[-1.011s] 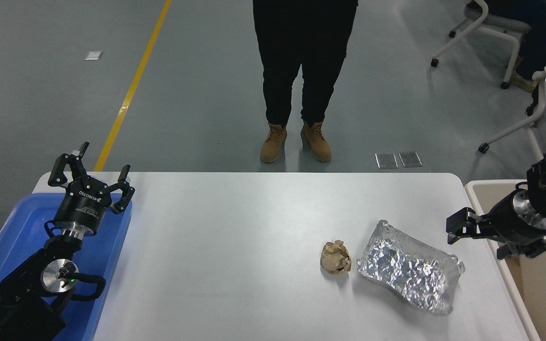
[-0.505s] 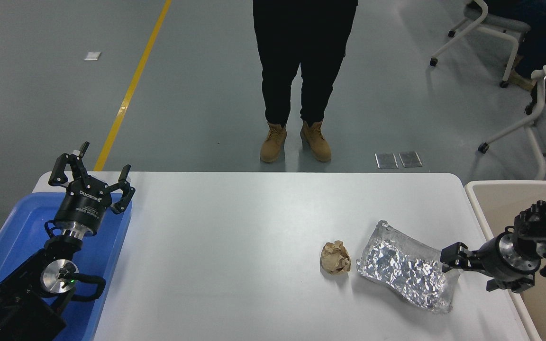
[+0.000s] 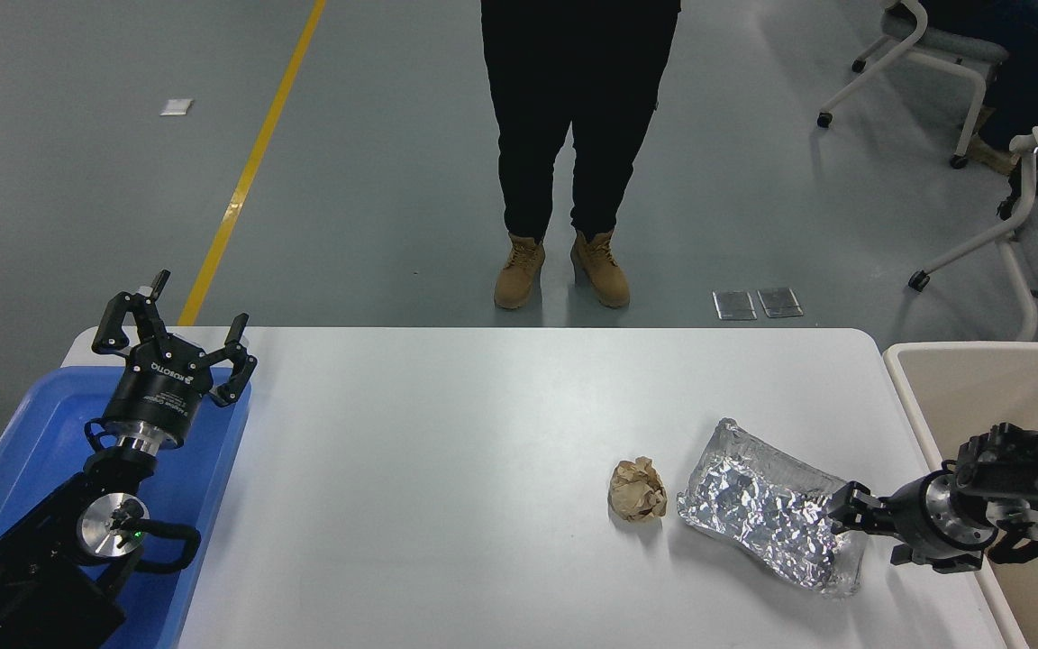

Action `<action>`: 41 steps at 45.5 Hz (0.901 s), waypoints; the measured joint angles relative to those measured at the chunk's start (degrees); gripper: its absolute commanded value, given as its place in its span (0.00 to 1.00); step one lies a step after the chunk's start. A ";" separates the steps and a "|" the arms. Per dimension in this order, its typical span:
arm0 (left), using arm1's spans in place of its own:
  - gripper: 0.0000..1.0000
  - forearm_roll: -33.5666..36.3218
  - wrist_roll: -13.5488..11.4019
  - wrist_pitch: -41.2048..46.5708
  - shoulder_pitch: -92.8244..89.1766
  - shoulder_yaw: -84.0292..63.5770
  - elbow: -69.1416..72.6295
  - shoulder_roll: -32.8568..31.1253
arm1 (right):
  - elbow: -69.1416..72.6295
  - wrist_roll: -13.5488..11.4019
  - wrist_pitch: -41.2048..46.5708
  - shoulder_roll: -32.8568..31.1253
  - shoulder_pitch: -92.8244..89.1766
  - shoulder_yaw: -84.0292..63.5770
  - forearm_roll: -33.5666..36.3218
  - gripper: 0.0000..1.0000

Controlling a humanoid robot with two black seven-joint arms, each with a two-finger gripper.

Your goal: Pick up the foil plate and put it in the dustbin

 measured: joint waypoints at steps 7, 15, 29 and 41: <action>0.98 0.00 0.00 0.00 0.00 0.00 0.00 0.00 | 0.23 0.35 -0.24 0.18 -0.32 0.43 -0.48 0.00; 0.98 0.02 0.04 -0.02 0.00 0.01 -0.03 0.00 | 0.31 0.62 -0.39 0.08 0.04 0.70 -0.80 0.00; 0.98 0.02 0.04 -0.02 0.00 0.02 -0.05 0.00 | 0.13 0.62 0.13 -1.67 3.67 0.76 -0.50 0.00; 0.98 -0.01 0.04 -0.02 0.00 0.02 -0.07 0.00 | 0.99 0.55 5.38 -6.70 11.46 0.14 -0.29 0.00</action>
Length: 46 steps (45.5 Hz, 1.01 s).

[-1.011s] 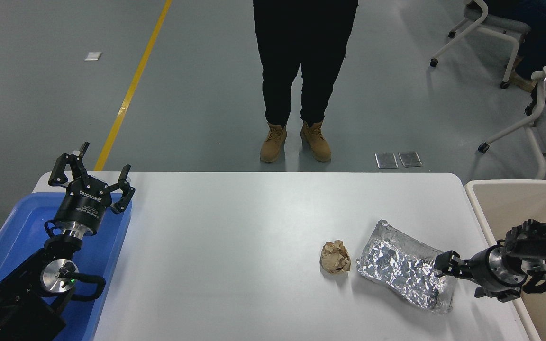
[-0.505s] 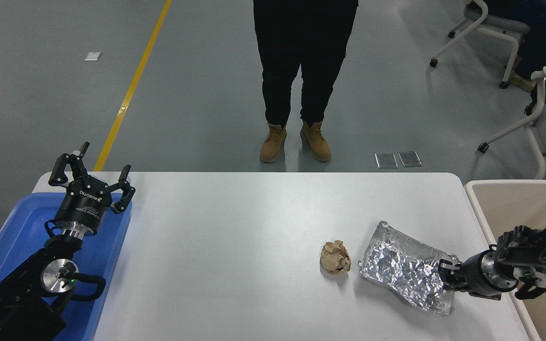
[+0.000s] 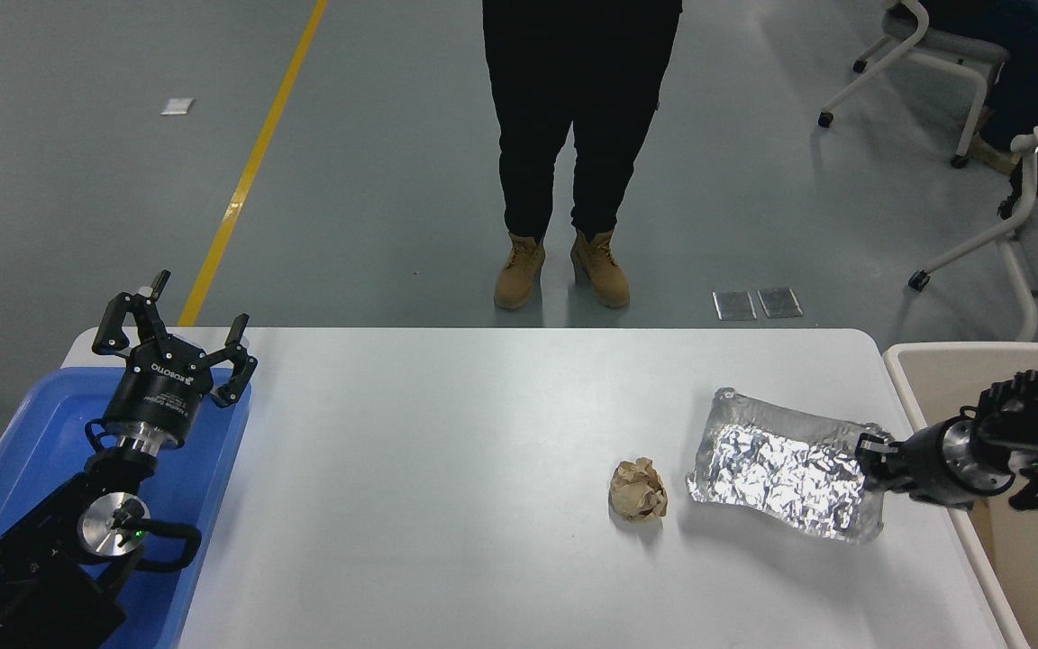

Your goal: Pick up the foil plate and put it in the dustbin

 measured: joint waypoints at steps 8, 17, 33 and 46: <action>0.98 -0.01 0.00 0.00 0.00 0.00 -0.01 -0.02 | 2.76 0.09 5.27 -4.62 9.32 -1.57 -0.84 0.00; 0.98 -0.01 0.03 -0.01 0.00 0.00 0.00 -0.02 | 5.35 0.32 11.98 -7.84 24.12 -5.78 -1.29 0.00; 0.98 0.00 0.03 0.00 0.00 0.00 0.00 -0.02 | 6.74 0.62 21.17 -10.22 43.04 -9.88 -1.68 0.00; 0.98 0.00 0.03 0.00 0.00 0.00 0.00 0.00 | 6.92 0.64 22.98 -10.63 47.36 -11.30 -1.78 0.00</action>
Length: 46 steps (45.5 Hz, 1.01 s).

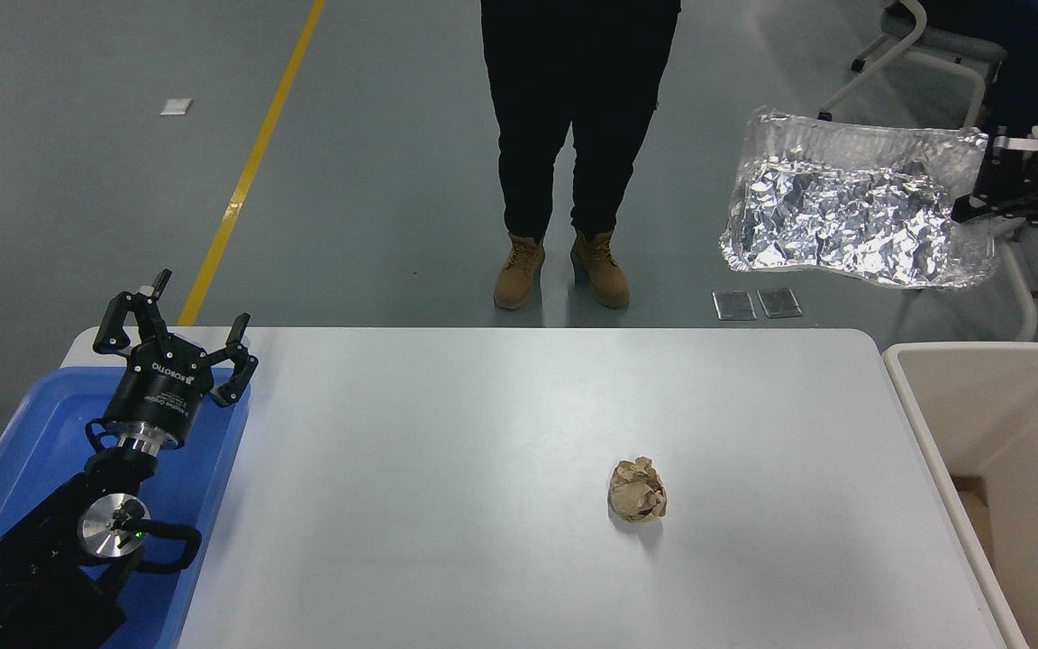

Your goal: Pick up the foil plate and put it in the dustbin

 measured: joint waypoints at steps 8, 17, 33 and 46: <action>0.98 0.00 -0.01 0.00 0.00 0.00 0.01 0.00 | -1.42 -0.05 -0.13 -0.05 0.60 -0.18 -0.14 0.00; 0.98 0.02 -0.05 0.00 0.00 0.00 0.02 -0.02 | -9.26 -0.30 -1.34 0.08 -3.20 0.54 0.11 0.00; 0.98 0.01 -0.04 0.00 -0.01 -0.02 0.00 -0.02 | -42.80 -0.41 -2.77 2.52 -27.29 10.23 5.55 0.00; 0.98 0.00 -0.04 0.00 0.00 -0.03 -0.01 -0.03 | -62.67 -0.94 -9.58 5.51 -49.99 16.16 12.83 0.00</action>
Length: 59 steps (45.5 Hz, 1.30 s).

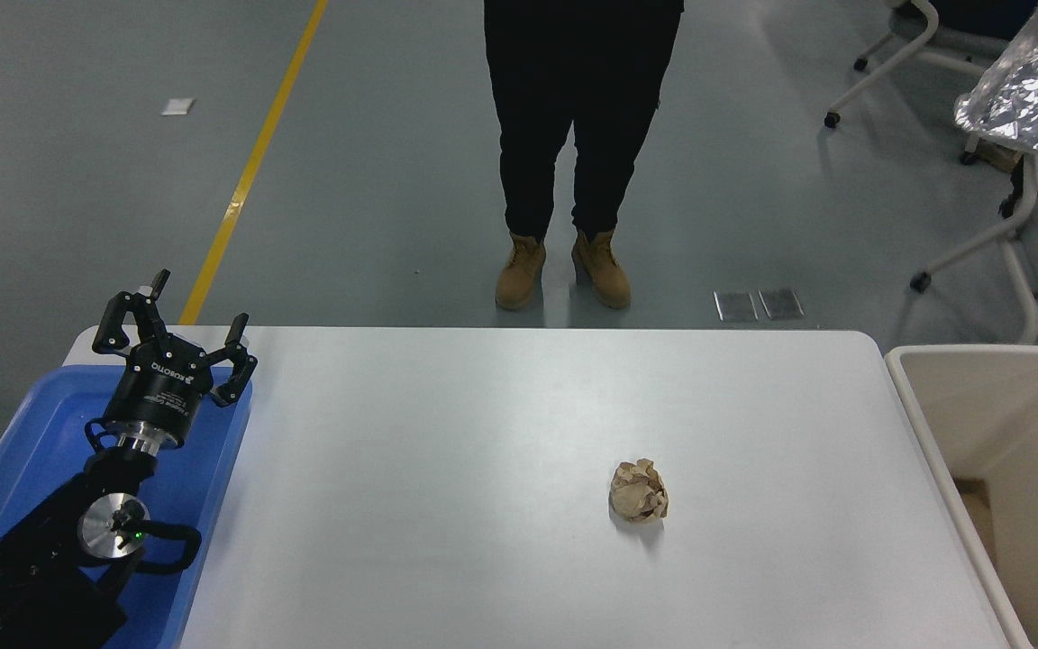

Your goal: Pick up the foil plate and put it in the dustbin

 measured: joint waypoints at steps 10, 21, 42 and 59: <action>0.98 0.00 0.00 0.00 0.00 0.00 0.00 0.01 | -4.59 -1.86 -8.60 1.78 -12.66 5.36 2.63 0.00; 0.98 0.00 -0.01 -0.04 0.00 0.00 0.00 0.01 | -6.67 -3.22 -15.48 4.67 -23.73 11.97 3.61 0.00; 0.98 0.00 -0.03 -0.05 0.00 -0.03 0.01 0.01 | -7.52 -3.80 -22.22 12.59 -38.53 19.95 5.98 0.00; 0.98 0.00 -0.04 0.00 0.00 -0.01 0.01 0.01 | -7.72 -3.83 -24.44 17.10 -43.13 21.18 7.09 0.00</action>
